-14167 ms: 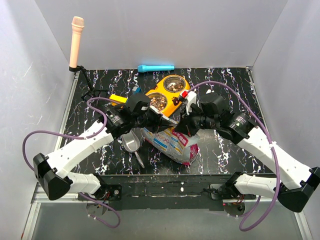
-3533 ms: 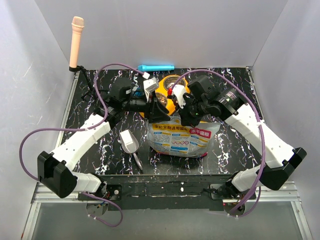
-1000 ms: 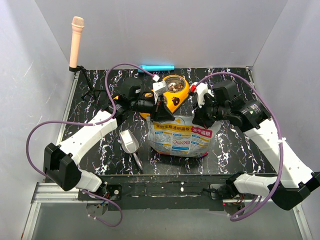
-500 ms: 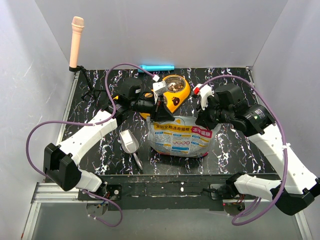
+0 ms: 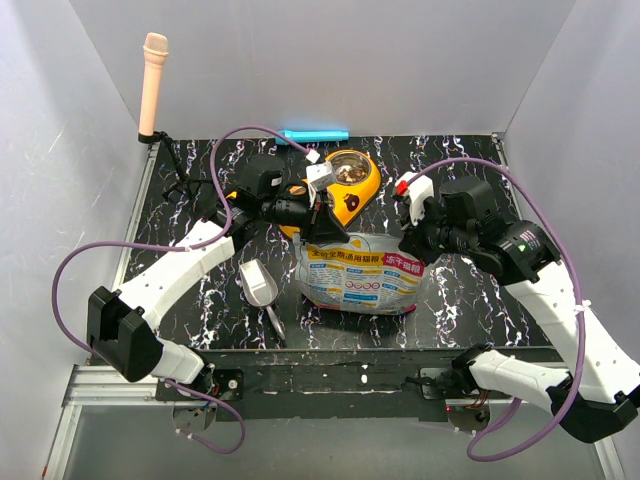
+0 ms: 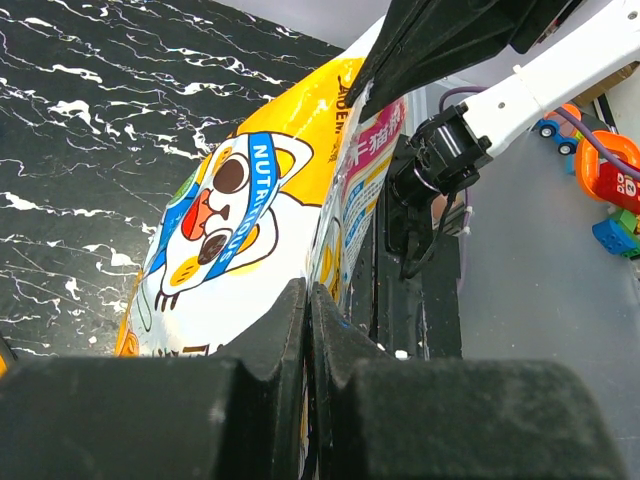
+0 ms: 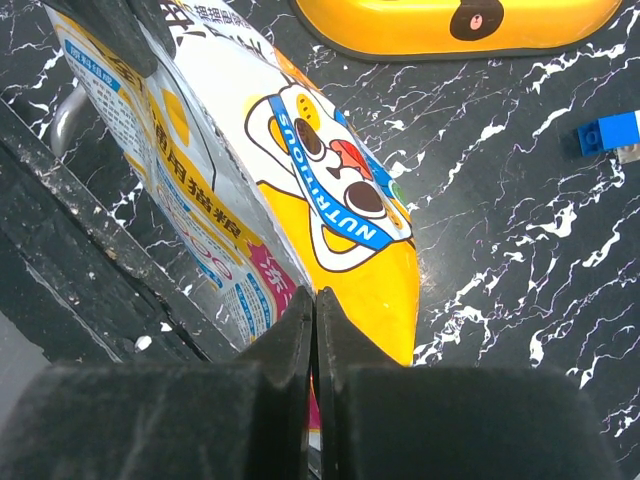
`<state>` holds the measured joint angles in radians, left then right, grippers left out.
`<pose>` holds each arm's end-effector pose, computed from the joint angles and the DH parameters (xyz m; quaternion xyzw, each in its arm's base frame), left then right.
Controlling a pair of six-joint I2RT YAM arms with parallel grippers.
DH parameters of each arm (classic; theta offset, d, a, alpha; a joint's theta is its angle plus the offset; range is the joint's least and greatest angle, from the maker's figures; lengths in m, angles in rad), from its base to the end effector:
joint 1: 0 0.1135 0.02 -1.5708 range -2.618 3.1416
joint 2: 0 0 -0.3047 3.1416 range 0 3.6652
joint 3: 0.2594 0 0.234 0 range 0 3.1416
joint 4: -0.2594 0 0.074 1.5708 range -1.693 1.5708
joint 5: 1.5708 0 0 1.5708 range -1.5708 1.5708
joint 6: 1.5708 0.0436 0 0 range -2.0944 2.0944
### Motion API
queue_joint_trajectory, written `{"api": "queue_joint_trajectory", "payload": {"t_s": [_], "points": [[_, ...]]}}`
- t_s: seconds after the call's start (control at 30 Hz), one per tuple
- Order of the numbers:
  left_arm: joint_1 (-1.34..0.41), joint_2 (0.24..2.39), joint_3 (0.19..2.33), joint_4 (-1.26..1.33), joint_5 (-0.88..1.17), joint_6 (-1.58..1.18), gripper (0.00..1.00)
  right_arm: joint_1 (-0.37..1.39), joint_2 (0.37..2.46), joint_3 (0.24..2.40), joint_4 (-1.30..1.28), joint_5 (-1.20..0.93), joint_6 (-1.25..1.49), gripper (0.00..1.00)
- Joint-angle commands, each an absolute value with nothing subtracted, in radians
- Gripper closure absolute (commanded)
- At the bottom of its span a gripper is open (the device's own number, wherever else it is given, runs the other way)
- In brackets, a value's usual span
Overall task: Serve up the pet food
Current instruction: Close the pet food bag at the center of the board.
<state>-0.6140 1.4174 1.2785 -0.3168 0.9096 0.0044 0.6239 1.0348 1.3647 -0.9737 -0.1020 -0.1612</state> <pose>0.2223 -0.1988 0.3984 0.4534 0.6554 -0.4982 0.3415 0.1214 0.0929 0.4351 -0.3628 0.8167 0.1468 0.4241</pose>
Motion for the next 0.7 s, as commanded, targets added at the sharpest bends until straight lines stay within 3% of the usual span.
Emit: {"api": "queue_joint_trajectory", "payload": {"t_s": [0.0, 0.07, 0.13, 0.33, 0.67], "points": [[-0.565, 1.381, 1.335, -0.334, 0.847, 0.026, 1.00, 0.597, 1.011, 1.373, -1.141, 0.078, -0.173, 0.92], [-0.565, 1.381, 1.335, -0.336, 0.847, 0.023, 1.00, 0.597, 1.012, 1.385, -1.135, 0.032, -0.175, 0.72], [-0.564, 1.379, 1.333, -0.336, 0.848, 0.025, 1.00, 0.597, 1.025, 1.400, -1.135, -0.024, -0.176, 0.63], [-0.565, 1.371, 1.328, -0.339, 0.842, 0.023, 0.94, 0.601, 1.072, 1.425, -1.114, -0.075, -0.175, 0.53], [-0.565, 1.362, 1.331, -0.337, 0.851, 0.014, 0.70, 0.647, 1.161, 1.508, -1.092, -0.089, -0.181, 0.47]]}}
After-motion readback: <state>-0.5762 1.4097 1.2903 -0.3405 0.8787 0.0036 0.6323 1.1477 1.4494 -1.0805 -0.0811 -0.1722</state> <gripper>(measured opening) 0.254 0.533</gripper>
